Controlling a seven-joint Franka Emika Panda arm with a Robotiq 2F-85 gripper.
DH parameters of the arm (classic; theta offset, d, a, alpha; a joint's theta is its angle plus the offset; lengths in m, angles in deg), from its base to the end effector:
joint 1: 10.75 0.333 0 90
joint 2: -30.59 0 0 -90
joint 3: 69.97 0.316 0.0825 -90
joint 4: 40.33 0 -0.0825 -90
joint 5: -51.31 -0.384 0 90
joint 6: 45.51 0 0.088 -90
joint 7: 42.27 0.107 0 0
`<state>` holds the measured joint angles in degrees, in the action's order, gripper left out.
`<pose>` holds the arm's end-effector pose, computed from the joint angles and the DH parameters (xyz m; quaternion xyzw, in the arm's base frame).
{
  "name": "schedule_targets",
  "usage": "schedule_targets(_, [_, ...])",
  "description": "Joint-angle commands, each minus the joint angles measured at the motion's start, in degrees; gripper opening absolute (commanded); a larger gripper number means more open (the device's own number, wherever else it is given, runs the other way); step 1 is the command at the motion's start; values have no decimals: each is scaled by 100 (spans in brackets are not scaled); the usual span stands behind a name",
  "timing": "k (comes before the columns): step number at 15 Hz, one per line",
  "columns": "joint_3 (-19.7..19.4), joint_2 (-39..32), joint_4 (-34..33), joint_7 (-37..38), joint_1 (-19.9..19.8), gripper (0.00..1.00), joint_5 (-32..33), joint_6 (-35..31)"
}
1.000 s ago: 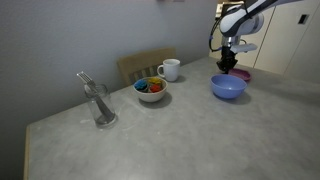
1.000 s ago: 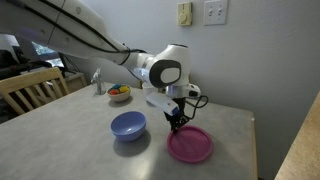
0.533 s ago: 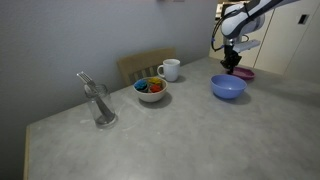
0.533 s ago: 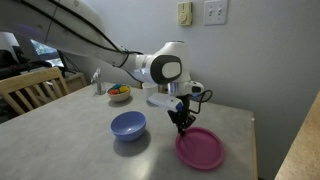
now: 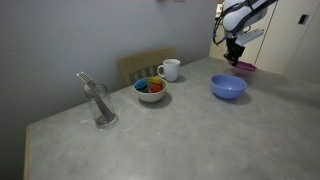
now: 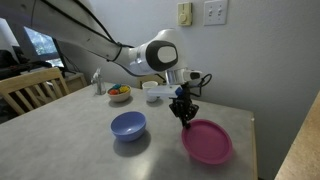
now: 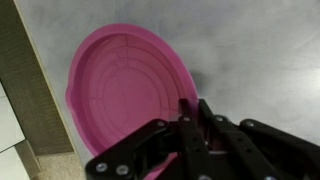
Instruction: Put the pink plate on the bowl
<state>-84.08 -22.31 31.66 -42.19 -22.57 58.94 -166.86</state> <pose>0.6896 -0.2899 0.2086 0.9774 -0.1429 -0.0535 0.1460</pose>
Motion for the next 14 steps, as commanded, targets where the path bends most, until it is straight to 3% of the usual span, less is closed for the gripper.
schedule_targets(1, [-40,515,604,110,126,3,301,-88])
schedule_targets(14, [168,1860,1897,-52,561,3,827,-245])
